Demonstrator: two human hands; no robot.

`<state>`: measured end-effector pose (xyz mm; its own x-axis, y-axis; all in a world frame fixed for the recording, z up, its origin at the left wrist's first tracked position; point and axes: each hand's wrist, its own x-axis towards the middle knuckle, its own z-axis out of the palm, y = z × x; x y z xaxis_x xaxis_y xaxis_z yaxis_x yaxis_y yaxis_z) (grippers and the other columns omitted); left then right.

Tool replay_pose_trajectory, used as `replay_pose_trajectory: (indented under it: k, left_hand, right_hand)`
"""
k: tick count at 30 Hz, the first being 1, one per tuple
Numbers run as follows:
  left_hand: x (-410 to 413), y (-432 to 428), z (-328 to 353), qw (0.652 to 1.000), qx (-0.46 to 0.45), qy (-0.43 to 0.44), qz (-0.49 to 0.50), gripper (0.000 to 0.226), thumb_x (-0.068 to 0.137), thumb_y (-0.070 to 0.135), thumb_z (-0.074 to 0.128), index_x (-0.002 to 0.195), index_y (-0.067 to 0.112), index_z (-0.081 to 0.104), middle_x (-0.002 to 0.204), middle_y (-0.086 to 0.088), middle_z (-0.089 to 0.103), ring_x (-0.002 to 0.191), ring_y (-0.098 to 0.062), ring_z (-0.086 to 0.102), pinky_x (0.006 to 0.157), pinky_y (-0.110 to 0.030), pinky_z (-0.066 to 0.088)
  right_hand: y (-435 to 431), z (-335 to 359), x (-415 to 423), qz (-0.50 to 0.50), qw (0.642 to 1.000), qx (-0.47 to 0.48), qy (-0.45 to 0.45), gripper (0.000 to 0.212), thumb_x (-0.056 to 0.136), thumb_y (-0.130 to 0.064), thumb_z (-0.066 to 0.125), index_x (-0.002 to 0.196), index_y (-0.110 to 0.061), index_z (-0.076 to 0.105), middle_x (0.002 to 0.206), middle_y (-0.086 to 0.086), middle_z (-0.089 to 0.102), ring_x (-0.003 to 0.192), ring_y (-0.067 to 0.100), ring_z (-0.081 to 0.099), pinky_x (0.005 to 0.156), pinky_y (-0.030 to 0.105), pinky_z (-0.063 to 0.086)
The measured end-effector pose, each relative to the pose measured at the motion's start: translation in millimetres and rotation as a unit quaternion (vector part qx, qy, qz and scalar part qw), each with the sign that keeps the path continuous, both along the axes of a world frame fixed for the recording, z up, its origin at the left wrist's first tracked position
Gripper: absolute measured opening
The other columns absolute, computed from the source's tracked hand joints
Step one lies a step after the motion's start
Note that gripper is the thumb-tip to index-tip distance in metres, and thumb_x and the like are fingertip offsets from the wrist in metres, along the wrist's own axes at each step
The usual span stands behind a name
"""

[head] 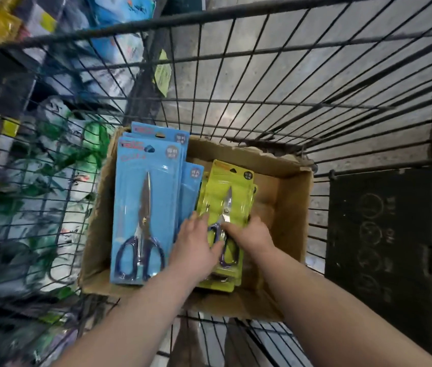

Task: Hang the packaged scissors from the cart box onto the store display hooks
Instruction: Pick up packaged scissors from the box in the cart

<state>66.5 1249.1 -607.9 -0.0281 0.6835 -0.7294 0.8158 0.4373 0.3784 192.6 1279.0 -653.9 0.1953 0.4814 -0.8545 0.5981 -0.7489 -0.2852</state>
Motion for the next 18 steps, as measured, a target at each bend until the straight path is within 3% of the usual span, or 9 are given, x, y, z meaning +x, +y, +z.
replay_pose_trajectory:
  k: [6,8,13,16,18]
  left_hand:
    - [5.0,-4.6,0.5,0.999,0.026,0.033,-0.016,0.058,0.094,0.035,0.049,0.145,0.017,0.029,0.152,-0.002,0.028,0.139,-0.022,0.028,0.114,-0.039,0.03]
    - [9.1,-6.1,-2.1,1.0,0.004,0.022,-0.006,0.062,0.093,0.035,0.05,0.147,0.016,0.026,0.154,-0.003,0.025,0.141,-0.023,0.026,0.115,-0.04,0.028]
    - [20.2,-1.3,-14.9,0.996,-0.066,0.038,0.052,0.075,0.09,0.038,0.054,0.15,0.017,0.015,0.16,-0.005,0.009,0.147,-0.028,0.012,0.118,-0.047,0.02]
    - [28.0,0.7,-16.6,0.99,-0.081,0.05,0.106,0.071,0.088,0.036,0.056,0.148,0.016,0.023,0.158,-0.004,0.013,0.145,-0.029,0.017,0.113,-0.053,0.028]
    - [31.1,0.6,-15.4,0.985,-0.081,0.049,0.146,0.069,0.089,0.034,0.057,0.147,0.015,0.025,0.156,-0.005,0.017,0.141,-0.029,0.022,0.112,-0.05,0.031]
  right_hand:
    - [-5.3,10.8,29.5,-0.172,0.985,0.01,0.003,0.056,0.08,-0.024,0.069,0.125,-0.004,0.042,0.124,0.014,0.057,0.111,0.031,0.056,0.088,0.035,0.046]
    - [-9.4,16.6,37.6,-0.202,0.979,0.014,0.014,0.053,0.081,-0.018,0.066,0.125,-0.005,0.041,0.121,0.014,0.057,0.105,0.03,0.056,0.087,0.036,0.046]
    - [-19.0,26.8,45.4,-0.168,0.985,0.017,0.021,0.048,0.084,-0.019,0.063,0.126,-0.009,0.04,0.117,0.01,0.058,0.092,0.023,0.051,0.082,0.031,0.042]
    - [-27.7,29.2,45.5,-0.144,0.989,0.035,-0.003,0.045,0.083,-0.025,0.065,0.122,-0.014,0.043,0.109,0.005,0.06,0.095,0.024,0.056,0.079,0.031,0.044]
    - [-32.8,30.6,45.5,-0.138,0.99,0.037,-0.01,0.041,0.083,-0.027,0.065,0.116,-0.017,0.044,0.097,-0.001,0.058,0.086,0.021,0.054,0.074,0.032,0.045]
